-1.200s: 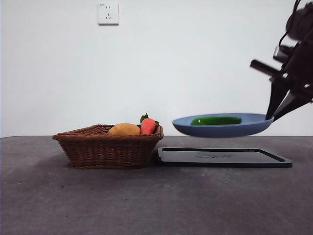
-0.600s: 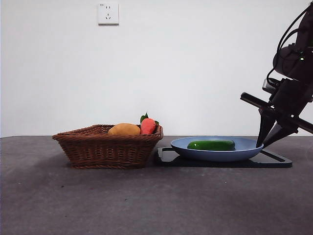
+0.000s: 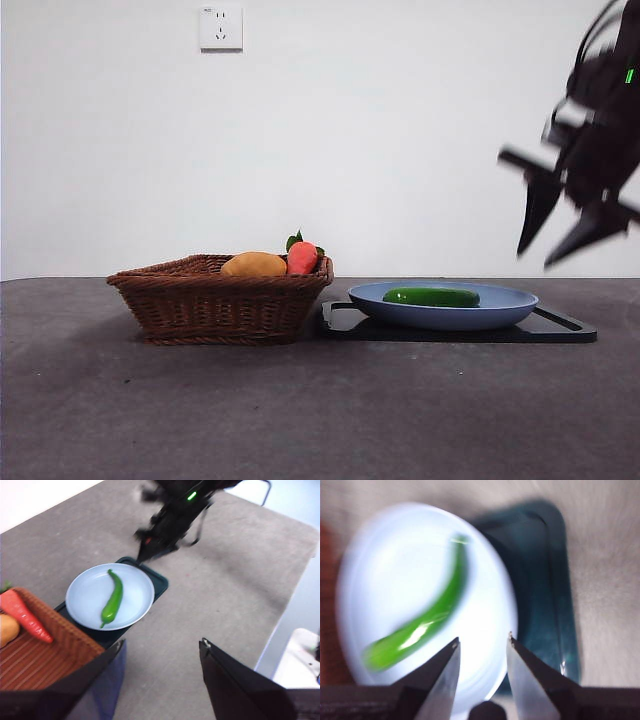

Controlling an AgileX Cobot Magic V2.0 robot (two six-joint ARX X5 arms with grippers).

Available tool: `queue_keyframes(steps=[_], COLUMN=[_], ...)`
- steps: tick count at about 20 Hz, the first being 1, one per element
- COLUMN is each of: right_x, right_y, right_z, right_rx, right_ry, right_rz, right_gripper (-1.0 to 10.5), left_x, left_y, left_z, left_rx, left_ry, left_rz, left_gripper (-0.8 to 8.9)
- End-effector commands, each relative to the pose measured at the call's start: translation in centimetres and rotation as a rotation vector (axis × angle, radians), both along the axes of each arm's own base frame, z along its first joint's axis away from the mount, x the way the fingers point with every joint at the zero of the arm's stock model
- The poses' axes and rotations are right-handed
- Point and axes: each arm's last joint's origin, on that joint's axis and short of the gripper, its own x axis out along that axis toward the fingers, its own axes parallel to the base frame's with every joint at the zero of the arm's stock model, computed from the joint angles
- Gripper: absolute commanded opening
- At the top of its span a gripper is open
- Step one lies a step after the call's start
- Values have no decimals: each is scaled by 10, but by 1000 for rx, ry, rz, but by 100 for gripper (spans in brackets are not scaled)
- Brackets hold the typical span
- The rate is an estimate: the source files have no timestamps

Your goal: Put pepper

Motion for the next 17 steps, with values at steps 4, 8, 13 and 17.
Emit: queue_keyframes(steps=[4, 8, 13, 17], right_x=[-70, -143, -223, -256], right_y=[14, 31, 40, 37], right_z=[83, 130, 162, 169], right_rx=[-73, -92, -79, -74], right_ry=[-82, -128, -197, -210], right_rz=[183, 318, 451, 505], right_gripper=[168, 168, 167, 99], left_x=[-2, -2, -3, -4], left_y=[0, 0, 1, 2], left_z=[0, -2, -4, -5], left_rx=[39, 56, 77, 95], left_ry=[7, 16, 33, 47], left_rz=[4, 1, 1, 1], left_gripper=[258, 258, 258, 199])
